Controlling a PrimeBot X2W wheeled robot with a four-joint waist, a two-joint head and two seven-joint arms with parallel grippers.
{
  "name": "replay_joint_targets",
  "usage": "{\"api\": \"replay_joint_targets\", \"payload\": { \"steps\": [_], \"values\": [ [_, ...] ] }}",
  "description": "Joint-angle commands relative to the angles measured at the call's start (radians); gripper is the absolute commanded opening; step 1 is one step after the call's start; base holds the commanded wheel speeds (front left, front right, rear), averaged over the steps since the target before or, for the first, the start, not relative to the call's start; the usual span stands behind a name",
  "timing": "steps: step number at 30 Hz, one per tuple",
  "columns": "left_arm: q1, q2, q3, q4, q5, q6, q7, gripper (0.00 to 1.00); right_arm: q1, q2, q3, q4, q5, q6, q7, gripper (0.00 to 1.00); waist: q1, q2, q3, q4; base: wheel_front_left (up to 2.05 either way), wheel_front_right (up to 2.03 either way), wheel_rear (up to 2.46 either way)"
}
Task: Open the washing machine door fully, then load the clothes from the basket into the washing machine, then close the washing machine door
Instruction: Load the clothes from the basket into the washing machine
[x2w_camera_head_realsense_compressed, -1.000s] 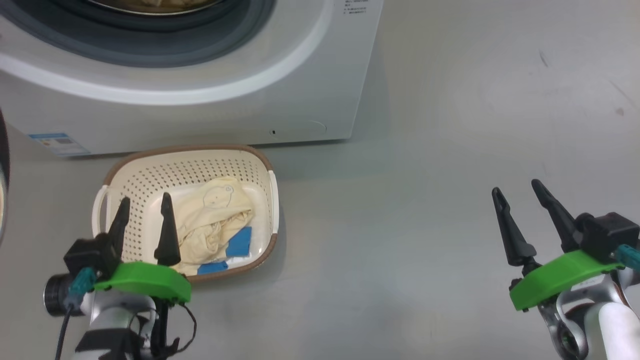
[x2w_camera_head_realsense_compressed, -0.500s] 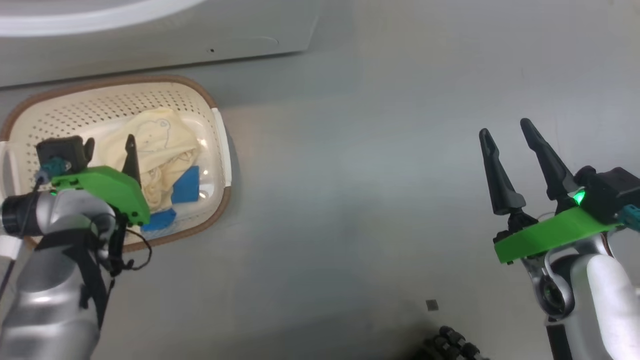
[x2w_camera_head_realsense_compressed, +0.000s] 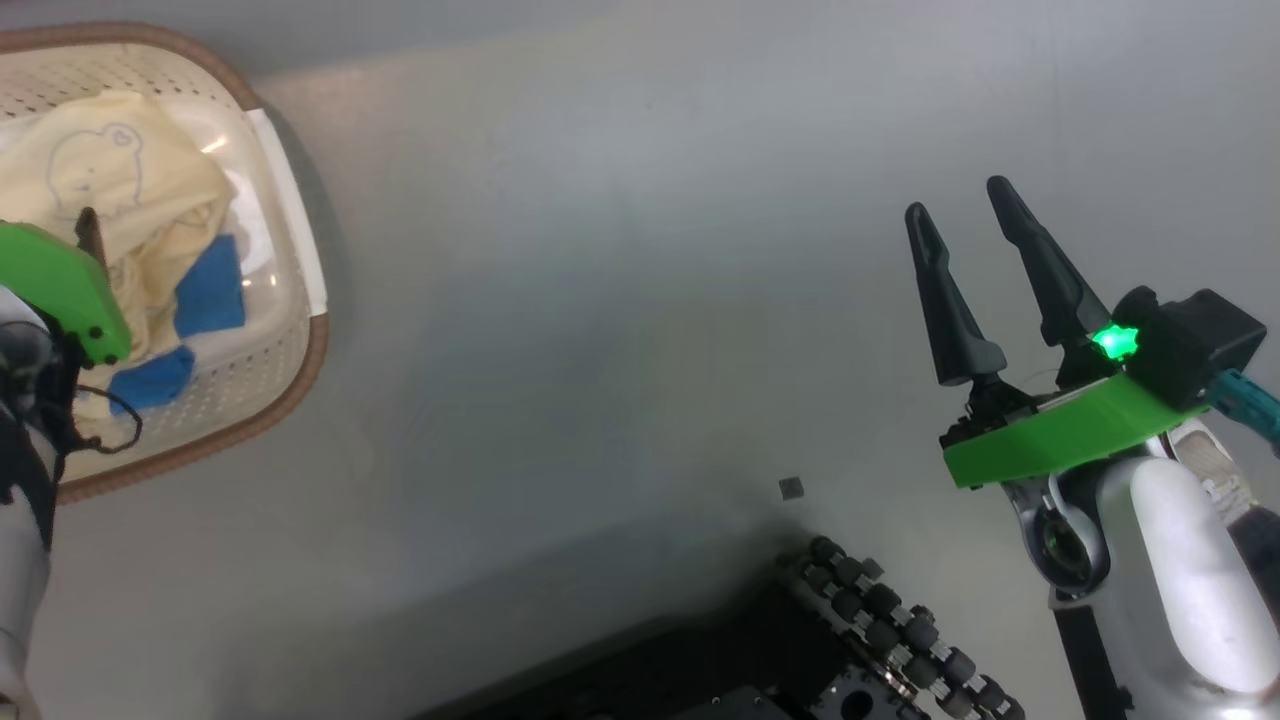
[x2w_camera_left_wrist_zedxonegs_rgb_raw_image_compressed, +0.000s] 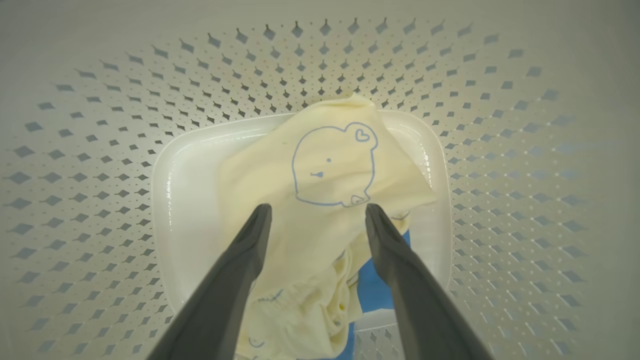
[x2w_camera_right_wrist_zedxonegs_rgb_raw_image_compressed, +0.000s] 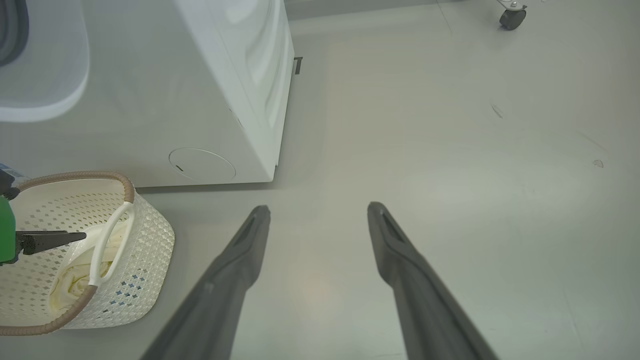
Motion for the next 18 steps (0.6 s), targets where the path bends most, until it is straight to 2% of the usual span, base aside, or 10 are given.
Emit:
{"api": "replay_joint_targets", "payload": {
  "steps": [1,6,11,18],
  "values": [
    [-0.017,0.056,0.024,0.006,-0.004,-0.004,0.015,1.00,0.007,-0.010,0.027,-0.021,0.011,0.000,-0.015,1.00,-0.0002,0.0001,0.073,-0.035,0.00,0.00,0.00],
    [-0.079,0.093,0.003,0.051,0.007,-0.022,0.080,1.00,-0.007,-0.010,0.051,-0.022,0.024,0.000,-0.030,1.00,-0.0002,0.0001,0.130,-0.052,0.00,0.00,0.00],
    [-0.119,0.106,-0.015,0.089,0.013,-0.023,0.154,1.00,-0.004,-0.010,0.053,-0.023,0.025,0.000,-0.037,1.00,-0.0002,0.0001,0.154,-0.051,0.00,0.00,0.00],
    [-0.158,0.080,-0.034,0.123,0.017,0.041,0.292,1.00,0.022,-0.010,0.034,-0.044,0.019,0.000,-0.022,1.00,-0.0002,0.0001,0.167,-0.030,0.00,0.00,0.00]
  ]
}}
